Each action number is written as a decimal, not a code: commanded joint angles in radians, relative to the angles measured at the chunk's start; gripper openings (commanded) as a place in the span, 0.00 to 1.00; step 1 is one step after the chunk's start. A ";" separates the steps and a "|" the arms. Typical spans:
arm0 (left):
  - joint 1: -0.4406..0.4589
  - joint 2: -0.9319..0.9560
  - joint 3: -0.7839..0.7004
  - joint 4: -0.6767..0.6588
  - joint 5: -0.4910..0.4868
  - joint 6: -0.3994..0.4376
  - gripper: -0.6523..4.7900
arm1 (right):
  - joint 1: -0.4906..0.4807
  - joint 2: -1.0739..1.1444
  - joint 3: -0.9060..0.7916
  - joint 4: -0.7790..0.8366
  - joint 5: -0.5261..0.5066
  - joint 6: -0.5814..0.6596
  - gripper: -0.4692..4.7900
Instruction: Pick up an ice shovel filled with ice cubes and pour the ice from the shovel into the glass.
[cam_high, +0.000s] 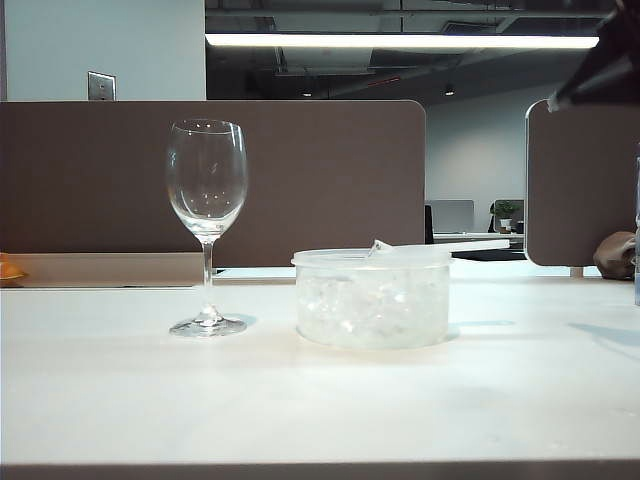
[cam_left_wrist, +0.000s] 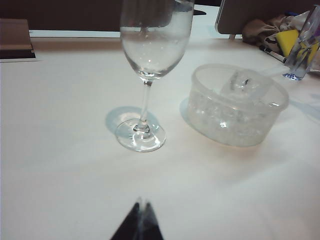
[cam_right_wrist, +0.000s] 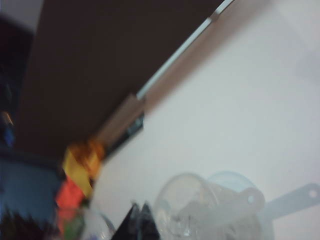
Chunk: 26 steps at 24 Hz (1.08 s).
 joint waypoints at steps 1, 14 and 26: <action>0.001 0.001 0.001 0.000 0.010 0.004 0.11 | 0.003 0.026 -0.089 0.256 0.088 0.272 0.09; 0.001 0.001 0.001 0.000 0.009 0.004 0.11 | 0.134 0.053 -0.540 0.779 0.349 0.502 0.09; 0.001 0.001 0.001 0.000 0.006 0.003 0.11 | 0.255 0.151 -0.508 0.818 0.590 0.468 0.15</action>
